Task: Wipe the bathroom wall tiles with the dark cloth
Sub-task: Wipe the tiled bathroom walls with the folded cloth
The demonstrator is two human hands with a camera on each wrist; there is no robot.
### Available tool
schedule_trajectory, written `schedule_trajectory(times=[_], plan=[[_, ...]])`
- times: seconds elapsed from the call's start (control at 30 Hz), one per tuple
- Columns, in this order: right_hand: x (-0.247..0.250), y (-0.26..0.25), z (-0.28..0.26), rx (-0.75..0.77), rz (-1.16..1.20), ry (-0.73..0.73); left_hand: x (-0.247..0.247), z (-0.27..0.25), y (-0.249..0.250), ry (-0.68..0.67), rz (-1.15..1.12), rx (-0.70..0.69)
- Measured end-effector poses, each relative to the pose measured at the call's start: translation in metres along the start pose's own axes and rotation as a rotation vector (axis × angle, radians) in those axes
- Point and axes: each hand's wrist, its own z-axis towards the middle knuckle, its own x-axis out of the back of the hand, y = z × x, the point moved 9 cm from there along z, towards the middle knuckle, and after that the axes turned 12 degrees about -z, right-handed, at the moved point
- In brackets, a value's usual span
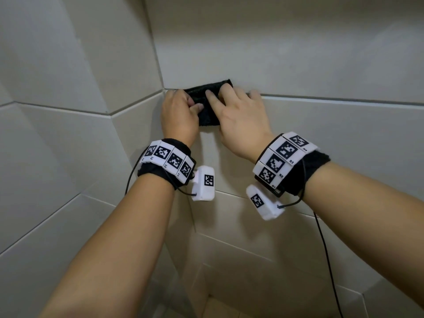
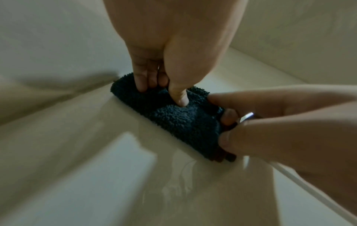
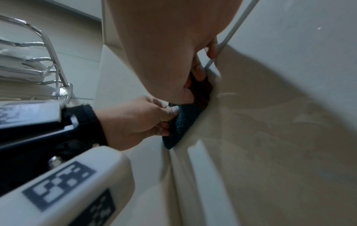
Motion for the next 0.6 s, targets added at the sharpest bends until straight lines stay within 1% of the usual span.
schedule_trajectory(times=[0.13, 0.23, 0.37, 0.5, 0.6], plan=[[0.014, 0.005, 0.015, -0.031, 0.014, 0.065, 0.012, 0.02, 0.017, -0.003, 0.022, -0.052], [0.016, 0.005, 0.02, -0.026, 0.011, 0.059, 0.015, 0.025, 0.023, -0.003, 0.048, -0.067], [0.01, 0.007, 0.012, -0.012, -0.015, 0.016, 0.01, 0.017, 0.027, -0.005, 0.093, -0.072], [0.004, 0.015, -0.006, -0.02, -0.013, -0.013, -0.003, 0.0, 0.038, -0.055, 0.144, -0.096], [0.003, 0.03, -0.026, -0.044, -0.02, -0.022, -0.019, -0.019, 0.051, -0.08, 0.177, -0.112]])
